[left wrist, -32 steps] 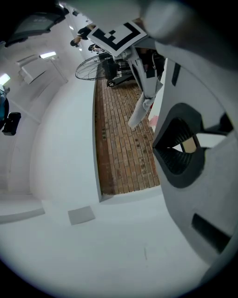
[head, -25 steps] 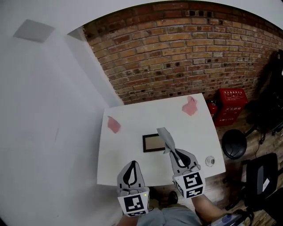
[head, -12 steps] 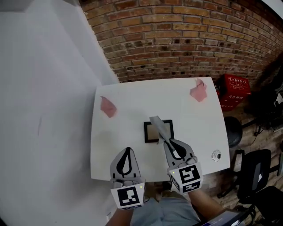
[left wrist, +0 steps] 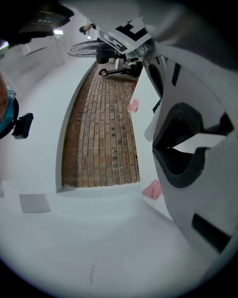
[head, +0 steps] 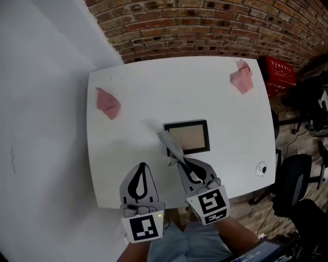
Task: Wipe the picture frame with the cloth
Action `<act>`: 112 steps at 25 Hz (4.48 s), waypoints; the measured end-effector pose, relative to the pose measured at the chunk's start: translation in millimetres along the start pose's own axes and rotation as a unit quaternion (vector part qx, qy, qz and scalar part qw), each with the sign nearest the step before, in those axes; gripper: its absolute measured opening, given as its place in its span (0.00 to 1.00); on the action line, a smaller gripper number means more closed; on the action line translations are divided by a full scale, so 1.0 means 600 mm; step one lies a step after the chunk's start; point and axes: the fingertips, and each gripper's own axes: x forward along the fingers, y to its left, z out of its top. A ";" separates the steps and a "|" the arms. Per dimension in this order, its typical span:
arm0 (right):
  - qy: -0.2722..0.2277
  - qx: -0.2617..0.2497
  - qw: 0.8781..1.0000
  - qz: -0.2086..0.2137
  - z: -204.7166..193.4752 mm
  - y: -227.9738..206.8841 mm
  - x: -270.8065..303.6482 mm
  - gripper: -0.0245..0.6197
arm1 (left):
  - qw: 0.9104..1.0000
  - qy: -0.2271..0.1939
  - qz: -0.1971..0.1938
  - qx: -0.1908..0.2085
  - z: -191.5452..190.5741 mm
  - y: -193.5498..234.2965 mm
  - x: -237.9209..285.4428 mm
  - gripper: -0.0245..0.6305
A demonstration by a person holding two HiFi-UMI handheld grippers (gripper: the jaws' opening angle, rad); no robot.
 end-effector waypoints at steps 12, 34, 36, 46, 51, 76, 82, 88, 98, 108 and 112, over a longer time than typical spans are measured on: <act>0.051 0.070 0.996 0.026 -0.063 0.019 0.055 0.10 | 0.998 0.062 -0.026 -0.006 -0.076 0.009 0.046 0.05; 0.053 0.142 0.988 0.024 -0.086 -0.001 0.049 0.10 | 0.997 0.057 -0.045 0.028 -0.080 -0.015 0.047 0.05; 0.051 0.147 0.988 0.020 -0.088 -0.008 0.045 0.10 | 0.997 0.057 -0.048 0.029 -0.079 -0.021 0.048 0.05; 0.045 0.168 0.985 -0.003 -0.094 -0.047 0.020 0.10 | 0.995 0.057 -0.066 0.039 -0.071 -0.060 0.055 0.05; 0.043 0.184 0.982 -0.011 -0.099 -0.067 0.010 0.10 | 0.995 0.055 -0.073 0.046 -0.067 -0.077 0.062 0.05; 0.017 0.236 0.968 -0.083 -0.128 -0.190 -0.092 0.10 | 0.988 0.050 -0.132 0.066 -0.036 -0.212 0.092 0.05; -0.002 0.211 0.973 -0.091 -0.087 -0.191 -0.124 0.10 | 0.989 0.031 -0.130 0.060 -0.005 -0.219 0.066 0.05; -0.016 0.164 0.985 -0.055 -0.012 -0.138 -0.084 0.10 | 0.995 0.016 -0.089 0.047 0.020 -0.151 0.041 0.05; 0.066 0.131 0.988 -0.039 -0.026 -0.066 0.054 0.14 | 0.999 0.029 -0.035 0.020 0.003 -0.010 0.034 0.05; 0.085 0.077 0.992 -0.053 -0.024 -0.057 0.059 0.35 | 0.998 0.040 -0.052 -0.010 -0.031 0.018 0.066 0.05; 0.089 0.051 0.993 -0.059 -0.019 -0.054 0.068 0.35 | 0.997 0.036 -0.060 -0.011 -0.026 0.020 0.071 0.05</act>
